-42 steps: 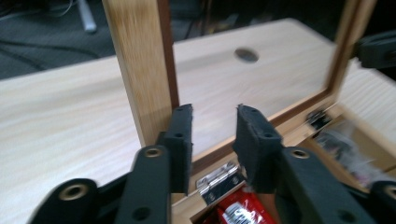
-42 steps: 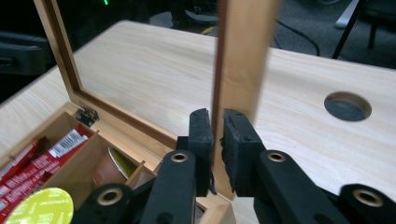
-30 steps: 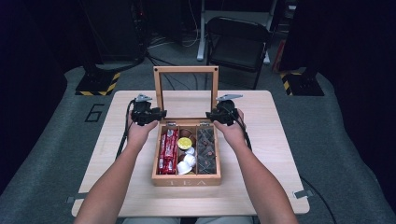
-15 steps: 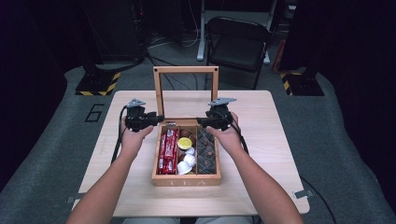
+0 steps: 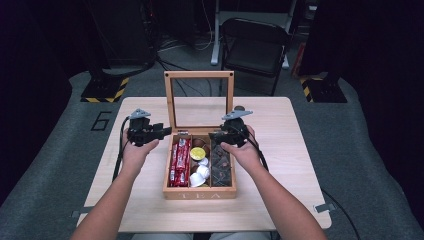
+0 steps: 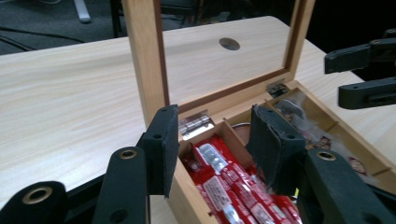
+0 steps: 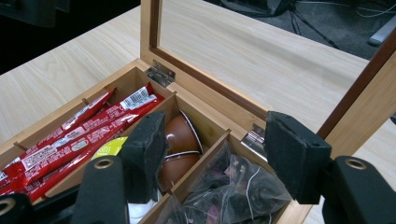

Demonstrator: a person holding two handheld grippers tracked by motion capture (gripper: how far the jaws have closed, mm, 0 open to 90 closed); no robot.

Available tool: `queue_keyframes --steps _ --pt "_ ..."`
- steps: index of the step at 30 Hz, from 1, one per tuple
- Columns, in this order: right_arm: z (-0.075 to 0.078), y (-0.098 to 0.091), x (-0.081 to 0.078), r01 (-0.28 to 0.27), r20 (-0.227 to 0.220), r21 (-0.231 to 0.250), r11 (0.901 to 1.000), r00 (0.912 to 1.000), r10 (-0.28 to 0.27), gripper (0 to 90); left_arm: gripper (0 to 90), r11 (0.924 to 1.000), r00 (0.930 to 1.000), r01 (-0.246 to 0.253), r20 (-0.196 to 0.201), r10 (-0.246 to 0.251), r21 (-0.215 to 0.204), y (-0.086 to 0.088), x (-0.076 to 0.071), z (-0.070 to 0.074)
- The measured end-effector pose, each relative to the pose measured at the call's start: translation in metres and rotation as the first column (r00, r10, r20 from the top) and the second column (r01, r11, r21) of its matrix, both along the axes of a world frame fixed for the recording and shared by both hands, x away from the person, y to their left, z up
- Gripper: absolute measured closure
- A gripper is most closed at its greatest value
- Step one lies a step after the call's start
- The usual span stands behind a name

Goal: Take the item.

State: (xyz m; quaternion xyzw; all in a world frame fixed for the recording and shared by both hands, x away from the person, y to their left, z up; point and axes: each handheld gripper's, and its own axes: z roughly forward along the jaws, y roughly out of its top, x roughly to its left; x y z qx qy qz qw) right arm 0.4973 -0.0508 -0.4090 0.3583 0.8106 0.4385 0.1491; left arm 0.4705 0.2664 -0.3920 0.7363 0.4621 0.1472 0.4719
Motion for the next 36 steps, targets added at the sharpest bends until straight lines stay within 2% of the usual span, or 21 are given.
queue_keyframes --steps 6,8,10,14,16,22,28,31,36 --pt "-0.002 0.002 -0.004 -0.027 -0.003 -0.016 0.9995 0.9996 0.027 39.7 52.8 0.9999 0.9999 0.006 0.01 -0.006 0.016 0.001 -0.007 0.006" --pt "-0.004 0.005 -0.009 -0.036 -0.018 -0.012 0.9993 0.9992 0.036 39.9 52.8 0.9999 0.9999 0.001 0.014 -0.002 0.017 0.002 -0.01 0.005" --pt "-0.005 0.008 -0.013 -0.062 -0.004 -0.02 0.9979 0.9981 0.062 40.3 52.7 0.9996 0.9999 -0.008 0.015 0.007 0.027 0.004 -0.013 0.004" --pt "-0.007 0.015 -0.019 -0.095 -0.003 -0.034 0.9949 0.9955 0.094 40.9 51.6 0.9997 0.9999 -0.015 0.008 0.015 0.017 0.009 -0.018 -0.002" --pt "-0.009 0.021 -0.022 -0.114 -0.011 -0.043 0.9925 0.9934 0.114 40.9 51.4 0.9999 0.9999 -0.011 0.003 0.011 -0.006 0.013 -0.024 -0.007" --pt "-0.02 0.028 -0.02 -0.146 -0.032 -0.046 0.9882 0.9889 0.145 37.4 50.9 0.9992 0.9998 -0.022 -0.001 0.022 -0.035 0.022 -0.034 -0.016" --pt "-0.03 0.035 -0.018 -0.158 -0.067 -0.047 0.9864 0.9857 0.154 34.1 50.9 0.999 0.9995 -0.028 0.015 0.028 -0.035 0.026 -0.045 -0.018" --pt "-0.033 0.038 -0.017 -0.169 -0.071 -0.047 0.9844 0.9836 0.166 33.7 50.9 0.9995 0.9994 -0.03 0.019 0.03 -0.012 0.028 -0.048 -0.017" --pt "-0.036 0.042 -0.016 -0.182 -0.085 -0.036 0.9827 0.9803 0.178 33.7 51.0 0.9993 0.9988 -0.038 0.031 0.038 -0.003 0.031 -0.053 -0.017"
